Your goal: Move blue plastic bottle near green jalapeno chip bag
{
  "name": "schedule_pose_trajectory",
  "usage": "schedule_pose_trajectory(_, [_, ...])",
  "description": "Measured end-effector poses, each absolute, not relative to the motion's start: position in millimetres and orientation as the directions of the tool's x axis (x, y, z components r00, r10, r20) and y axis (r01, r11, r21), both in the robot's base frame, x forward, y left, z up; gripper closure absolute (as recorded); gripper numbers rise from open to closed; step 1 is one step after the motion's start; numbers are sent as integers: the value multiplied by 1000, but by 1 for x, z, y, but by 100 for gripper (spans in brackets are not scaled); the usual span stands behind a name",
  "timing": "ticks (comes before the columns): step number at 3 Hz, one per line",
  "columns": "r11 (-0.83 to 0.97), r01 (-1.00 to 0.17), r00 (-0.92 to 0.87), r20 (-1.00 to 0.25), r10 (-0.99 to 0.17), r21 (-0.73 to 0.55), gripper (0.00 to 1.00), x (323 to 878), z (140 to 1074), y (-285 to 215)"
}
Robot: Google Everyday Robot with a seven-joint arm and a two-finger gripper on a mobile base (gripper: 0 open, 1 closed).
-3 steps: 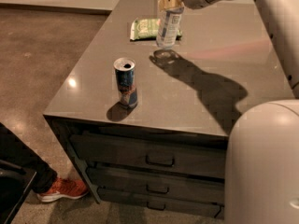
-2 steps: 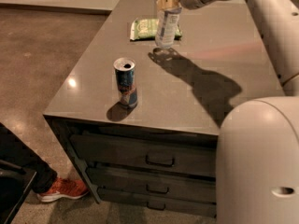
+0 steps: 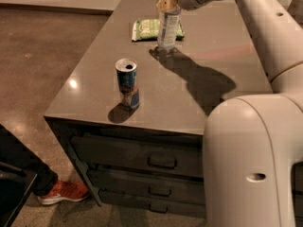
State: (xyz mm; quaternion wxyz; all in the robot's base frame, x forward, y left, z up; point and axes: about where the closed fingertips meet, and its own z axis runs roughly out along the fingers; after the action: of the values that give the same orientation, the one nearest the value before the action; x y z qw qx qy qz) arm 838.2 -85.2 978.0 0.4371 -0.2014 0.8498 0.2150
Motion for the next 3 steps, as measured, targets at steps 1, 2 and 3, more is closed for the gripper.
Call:
schedule_pose_trajectory(1, [837,-524,-540,-822,-181,160,65,846,974,-83])
schedule_pose_trajectory(2, [840,-521,-546,-815,-196,148,42,851,970,-80])
schedule_pose_trajectory(3, [839,-525,-549,-810,-204,144,10,855,967,-75])
